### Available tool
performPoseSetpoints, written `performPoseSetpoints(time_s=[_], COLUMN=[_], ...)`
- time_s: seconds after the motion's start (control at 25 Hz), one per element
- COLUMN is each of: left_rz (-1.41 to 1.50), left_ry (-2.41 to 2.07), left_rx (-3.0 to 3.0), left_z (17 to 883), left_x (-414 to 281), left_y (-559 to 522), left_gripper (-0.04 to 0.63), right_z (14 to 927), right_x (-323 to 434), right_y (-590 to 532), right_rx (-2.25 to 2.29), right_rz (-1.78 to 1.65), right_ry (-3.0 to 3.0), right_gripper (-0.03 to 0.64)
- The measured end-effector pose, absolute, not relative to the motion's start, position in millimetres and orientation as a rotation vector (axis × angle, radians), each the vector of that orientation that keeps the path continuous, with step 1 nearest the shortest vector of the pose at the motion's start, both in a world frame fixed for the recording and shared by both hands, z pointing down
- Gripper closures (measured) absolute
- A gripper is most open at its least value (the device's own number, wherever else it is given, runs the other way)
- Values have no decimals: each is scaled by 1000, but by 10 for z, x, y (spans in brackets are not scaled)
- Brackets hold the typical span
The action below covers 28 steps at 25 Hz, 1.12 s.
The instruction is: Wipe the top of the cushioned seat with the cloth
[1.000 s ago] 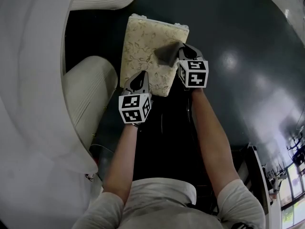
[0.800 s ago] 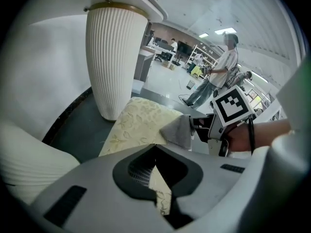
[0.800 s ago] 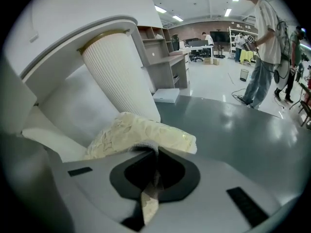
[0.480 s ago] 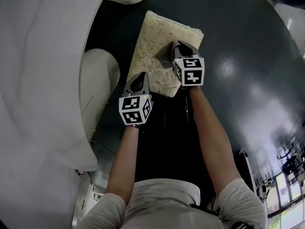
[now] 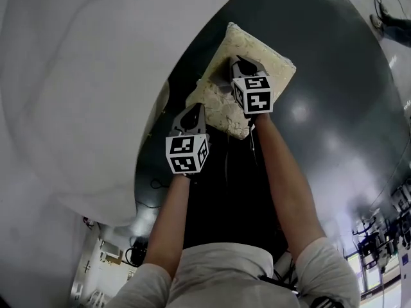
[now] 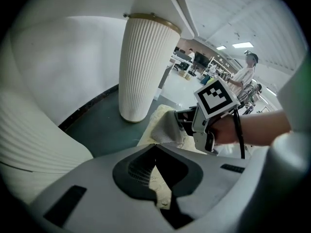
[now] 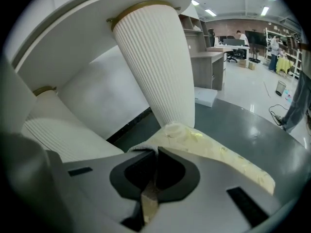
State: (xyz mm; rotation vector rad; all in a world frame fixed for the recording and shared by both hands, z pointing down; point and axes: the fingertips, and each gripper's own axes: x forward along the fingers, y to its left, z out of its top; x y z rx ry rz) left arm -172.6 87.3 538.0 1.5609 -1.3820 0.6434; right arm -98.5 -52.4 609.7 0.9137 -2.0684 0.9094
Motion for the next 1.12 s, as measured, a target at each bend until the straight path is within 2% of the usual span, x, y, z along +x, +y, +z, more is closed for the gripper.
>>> performPoseSetpoints(time_s=[0.48,1.12], left_rz=[613,641], left_ry=[-1418,-1357], left_rx=[1534,1610], left_z=[5262,5399], left_x=[-1891,-1498], left_y=[805,319], left_gripper=[580,580], right_z=[6160,6121], right_x=[-1534,-976], right_y=[-1031,-1232], right_rx=[833,944], right_rz=[807,825], right_ry=[-2114,-2094], right_gripper=[603,603])
